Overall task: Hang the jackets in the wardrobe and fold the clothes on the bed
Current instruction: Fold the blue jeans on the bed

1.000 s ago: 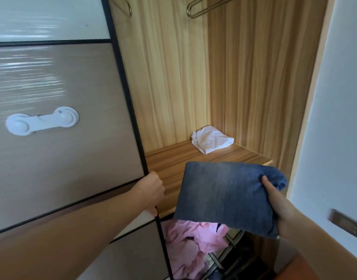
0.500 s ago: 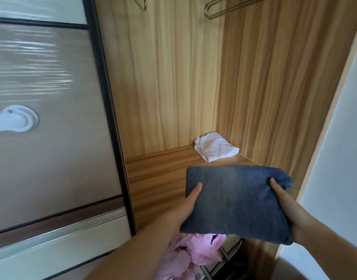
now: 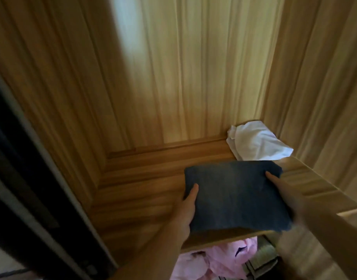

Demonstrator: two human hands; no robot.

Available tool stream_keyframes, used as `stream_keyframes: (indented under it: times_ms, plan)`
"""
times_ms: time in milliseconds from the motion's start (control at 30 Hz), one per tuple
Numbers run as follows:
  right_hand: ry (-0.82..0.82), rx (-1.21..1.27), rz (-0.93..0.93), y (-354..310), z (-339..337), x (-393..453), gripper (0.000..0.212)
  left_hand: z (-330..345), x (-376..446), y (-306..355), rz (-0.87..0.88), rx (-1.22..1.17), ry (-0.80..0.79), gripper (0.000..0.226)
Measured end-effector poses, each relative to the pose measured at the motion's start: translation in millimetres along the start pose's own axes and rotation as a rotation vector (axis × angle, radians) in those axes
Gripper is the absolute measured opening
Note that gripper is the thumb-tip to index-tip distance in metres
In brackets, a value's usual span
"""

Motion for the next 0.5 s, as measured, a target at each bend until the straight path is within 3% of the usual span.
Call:
stream_keyframes:
  times_ms: [67,133,200,300,367,433,500]
  plan:
    - [-0.462,0.029,0.106,-15,60,-42,0.063,-10,21,12,0.045,-0.006,0.044,0.067]
    - [-0.614,0.140,0.121,-19,93,-58,0.065,-19,42,21,0.070,0.008,0.084,0.055]
    - [-0.596,0.076,0.139,-16,118,-49,0.062,-28,64,29,0.079,0.036,0.131,0.047]
    - [-1.057,0.001,0.178,13,193,-39,0.054,-42,96,49,0.146,0.119,0.278,0.044]
    - [-1.374,-0.056,0.051,9,232,-38,0.056,-50,108,66,0.213,0.338,0.428,0.045]
    - [-1.329,-0.163,-0.135,1,253,-35,0.057,-56,113,79,0.262,0.526,0.566,0.044]
    - [-1.279,-0.265,-0.352,-11,264,-49,0.054,-57,123,83,0.268,0.638,0.600,0.043]
Point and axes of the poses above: each hand's wrist, its own x-axis towards the middle knuckle, its own z-axis out of the palm, y = z × x, the point moved 8 cm from there along x, towards the middle knuckle, and after that the axes turned 6 degrees about x, right-handed, at the moved point
